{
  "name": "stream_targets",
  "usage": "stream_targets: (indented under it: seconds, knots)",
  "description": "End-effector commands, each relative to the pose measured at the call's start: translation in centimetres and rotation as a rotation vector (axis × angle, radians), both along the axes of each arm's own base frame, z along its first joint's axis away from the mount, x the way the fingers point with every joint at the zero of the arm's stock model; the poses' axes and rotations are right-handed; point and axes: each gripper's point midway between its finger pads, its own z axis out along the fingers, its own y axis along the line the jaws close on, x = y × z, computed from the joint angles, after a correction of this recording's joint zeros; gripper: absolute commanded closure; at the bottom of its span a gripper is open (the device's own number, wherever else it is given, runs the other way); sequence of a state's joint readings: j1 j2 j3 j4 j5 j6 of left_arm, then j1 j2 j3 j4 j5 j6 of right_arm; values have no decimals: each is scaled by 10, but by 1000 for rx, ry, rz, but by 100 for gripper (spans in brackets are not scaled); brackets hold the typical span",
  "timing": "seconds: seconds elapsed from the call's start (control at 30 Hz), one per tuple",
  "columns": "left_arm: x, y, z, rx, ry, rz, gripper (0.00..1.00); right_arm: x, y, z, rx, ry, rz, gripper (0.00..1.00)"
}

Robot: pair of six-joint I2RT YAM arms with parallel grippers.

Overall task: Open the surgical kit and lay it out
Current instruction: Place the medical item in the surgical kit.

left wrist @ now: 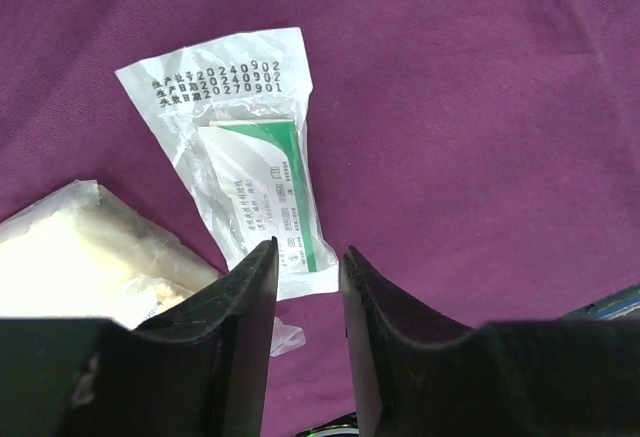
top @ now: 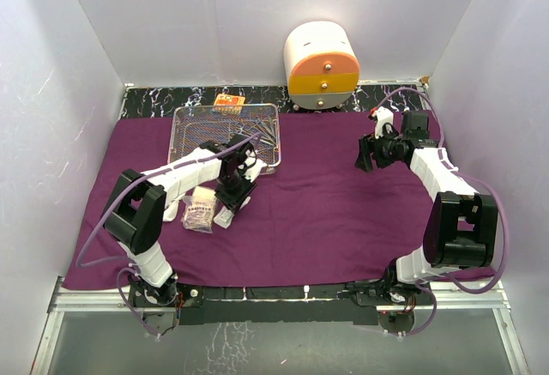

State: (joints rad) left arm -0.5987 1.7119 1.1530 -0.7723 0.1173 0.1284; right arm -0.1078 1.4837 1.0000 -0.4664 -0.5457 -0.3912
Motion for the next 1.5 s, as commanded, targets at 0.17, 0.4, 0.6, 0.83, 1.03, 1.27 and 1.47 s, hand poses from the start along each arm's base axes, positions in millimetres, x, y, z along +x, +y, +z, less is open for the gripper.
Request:
stream_targets:
  seconds: [0.17, 0.4, 0.6, 0.83, 1.03, 1.27, 1.47]
  knots:
    - [32, -21, 28, -84, -140, -47, 66, 8, -1, 4, -3, -47, 11, 34]
    - [57, -27, 26, -76, -253, -90, 61, 8, -1, 0, -1, -35, 11, 34]
    - [59, -34, 17, -59, -264, -134, 57, 8, -1, -1, -1, -33, 11, 34]
    - [58, -34, 4, -32, -254, -171, 56, 8, -2, -2, -3, -30, 10, 34]
    - [59, -30, -6, -3, -255, -186, 55, 8, -2, -5, -1, -23, 11, 34]
    - [58, -29, -11, 4, -247, -190, 55, 8, -2, -7, -2, -15, 11, 34]
    - [52, -29, -14, -9, -227, -189, 55, 8, -2, -9, -1, -9, 10, 34]
